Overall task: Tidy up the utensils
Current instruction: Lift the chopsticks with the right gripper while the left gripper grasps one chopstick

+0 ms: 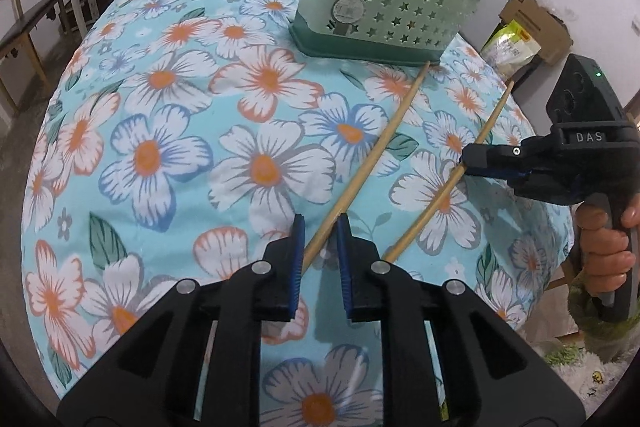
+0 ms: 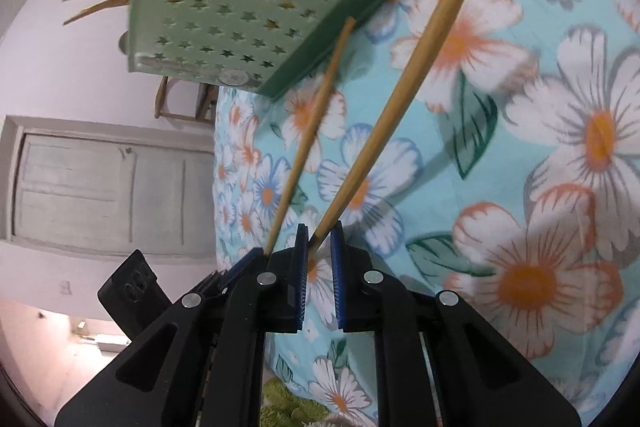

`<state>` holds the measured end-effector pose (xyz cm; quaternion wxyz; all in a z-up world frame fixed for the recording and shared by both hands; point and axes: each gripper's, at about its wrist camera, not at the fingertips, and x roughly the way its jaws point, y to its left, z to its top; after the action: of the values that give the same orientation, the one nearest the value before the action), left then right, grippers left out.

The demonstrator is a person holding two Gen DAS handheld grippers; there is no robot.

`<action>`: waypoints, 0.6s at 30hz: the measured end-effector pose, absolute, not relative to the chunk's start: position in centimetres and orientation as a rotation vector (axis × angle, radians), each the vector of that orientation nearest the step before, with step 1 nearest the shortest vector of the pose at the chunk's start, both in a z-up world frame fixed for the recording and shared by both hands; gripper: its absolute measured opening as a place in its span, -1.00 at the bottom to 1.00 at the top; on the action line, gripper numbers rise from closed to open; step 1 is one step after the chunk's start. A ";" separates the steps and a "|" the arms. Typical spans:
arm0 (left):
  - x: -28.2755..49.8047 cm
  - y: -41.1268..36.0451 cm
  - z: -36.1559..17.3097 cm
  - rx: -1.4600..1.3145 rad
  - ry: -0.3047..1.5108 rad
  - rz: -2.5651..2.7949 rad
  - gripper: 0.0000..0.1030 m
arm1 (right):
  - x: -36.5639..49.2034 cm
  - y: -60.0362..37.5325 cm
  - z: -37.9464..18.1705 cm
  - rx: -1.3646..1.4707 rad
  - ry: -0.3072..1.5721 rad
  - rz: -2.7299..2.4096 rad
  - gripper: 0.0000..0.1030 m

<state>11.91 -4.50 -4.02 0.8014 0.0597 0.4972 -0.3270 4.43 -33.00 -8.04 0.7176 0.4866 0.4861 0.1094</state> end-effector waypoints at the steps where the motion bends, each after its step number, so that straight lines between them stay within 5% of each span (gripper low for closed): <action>1: 12.0 -4.6 -4.0 0.128 1.066 -0.700 -0.70 | 4.6 -33.2 -8.8 1.102 1.086 0.247 -0.78; 18: 9.5 1.7 -3.7 -0.069 1.148 -0.608 -0.82 | 4.8 -34.2 -10.4 1.169 1.162 0.345 -0.79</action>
<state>9.49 1.74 -3.72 0.7958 -0.0323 0.5343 -0.2832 4.78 -34.17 -10.41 0.6658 0.5180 0.5148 0.1530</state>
